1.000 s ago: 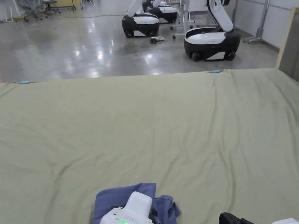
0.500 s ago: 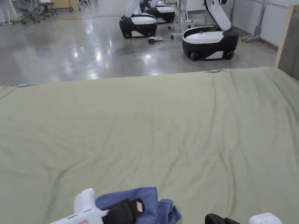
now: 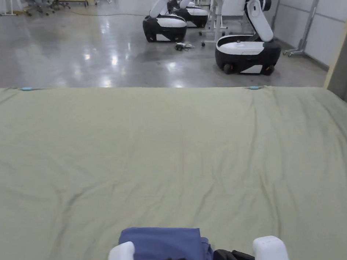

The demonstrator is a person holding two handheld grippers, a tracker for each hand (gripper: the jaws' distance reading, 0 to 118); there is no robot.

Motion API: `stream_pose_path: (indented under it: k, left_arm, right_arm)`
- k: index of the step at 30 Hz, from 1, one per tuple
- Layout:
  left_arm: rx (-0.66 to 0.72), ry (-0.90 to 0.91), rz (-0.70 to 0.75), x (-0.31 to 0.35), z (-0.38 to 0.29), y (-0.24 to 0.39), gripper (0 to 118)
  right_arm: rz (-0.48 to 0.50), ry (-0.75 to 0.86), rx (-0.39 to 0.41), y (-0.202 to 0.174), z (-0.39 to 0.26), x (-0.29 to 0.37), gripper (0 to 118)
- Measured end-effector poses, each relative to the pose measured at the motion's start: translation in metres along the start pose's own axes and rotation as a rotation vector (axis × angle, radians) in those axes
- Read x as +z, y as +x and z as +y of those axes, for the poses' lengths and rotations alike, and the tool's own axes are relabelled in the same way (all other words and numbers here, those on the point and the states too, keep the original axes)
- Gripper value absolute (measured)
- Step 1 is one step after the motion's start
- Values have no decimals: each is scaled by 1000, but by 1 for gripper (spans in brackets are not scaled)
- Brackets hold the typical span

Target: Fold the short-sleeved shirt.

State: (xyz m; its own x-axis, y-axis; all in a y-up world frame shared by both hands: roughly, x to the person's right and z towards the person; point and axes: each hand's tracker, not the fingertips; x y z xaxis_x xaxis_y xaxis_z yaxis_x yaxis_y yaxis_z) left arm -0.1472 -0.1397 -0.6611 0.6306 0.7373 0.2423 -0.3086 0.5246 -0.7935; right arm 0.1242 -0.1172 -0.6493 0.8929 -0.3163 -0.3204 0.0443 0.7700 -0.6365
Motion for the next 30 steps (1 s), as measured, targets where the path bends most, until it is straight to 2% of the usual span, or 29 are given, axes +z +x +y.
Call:
stream_pose_path:
  k: [1, 2, 4, 5, 6, 7, 8, 10, 12, 13, 14, 16, 17, 18, 19, 20, 22, 25, 27, 30]
  left_arm:
    - [1, 47, 17, 18, 4, -5, 30]
    - [10, 88, 30, 35, 10, -17, 36]
    - [49, 111, 32, 58, 17, -38, 101]
    - [74, 106, 21, 64, 19, -51, 118]
    - [113, 214, -22, 72, 20, -61, 118]
    - [153, 123, -6, 74, 18, -71, 118]
    - [199, 119, -28, 74, 18, -83, 118]
    - [287, 65, -75, 59, 17, -107, 118]
    - [359, 7, -135, 34, 11, -121, 118]
    - [389, -33, -184, 15, 7, -126, 118]
    - [413, -83, -223, -2, 6, -131, 118]
    - [334, -20, -278, -26, 8, -117, 118]
    - [332, -44, -305, -41, 14, -112, 118]
    - [356, -82, -284, -51, 19, -110, 108]
    - [366, -104, -268, -60, 24, -108, 76]
    - [359, -102, -234, -64, 29, -105, 29]
    - [297, -156, 21, -69, 37, -111, 25]
    - [292, -167, -67, -48, 56, -116, 25]
    - [176, -155, 47, -20, 67, -116, 25]
    - [188, -115, 90, 36, 98, -155, 25]
  right_arm:
    - [25, -15, -28, 0, 0, -15, 5]
    - [50, -19, -83, 3, -1, -30, 5]
    - [137, -55, -176, 12, -5, -55, 5]
    - [191, -84, -219, 18, -9, -66, 5]
    - [226, -95, -254, 23, -14, -75, 5]
    - [245, -108, -284, 28, -19, -83, 5]
    - [213, -120, -306, 35, -26, -87, 5]
    - [41, -153, -338, 44, -33, -91, 4]
    - [145, -106, -476, 56, -38, -88, 4]
    - [132, -106, -487, 56, -38, -87, 4]
    - [118, -113, -445, 53, -36, -87, 4]
    - [92, -114, -356, 48, -35, -85, 4]
    - [87, -115, -340, 46, -35, -84, 4]
    - [82, -115, -336, 45, -34, -84, 4]
    - [75, -116, -333, 44, -33, -83, 4]
    - [68, -116, -331, 35, -28, -79, 4]
    - [29, -115, -317, 32, -25, -77, 4]
    - [44, -118, -300, 21, -21, -73, 4]
    - [16, -119, -248, 12, -19, -70, 4]
    - [-5, -141, -214, 2, -21, -69, 4]
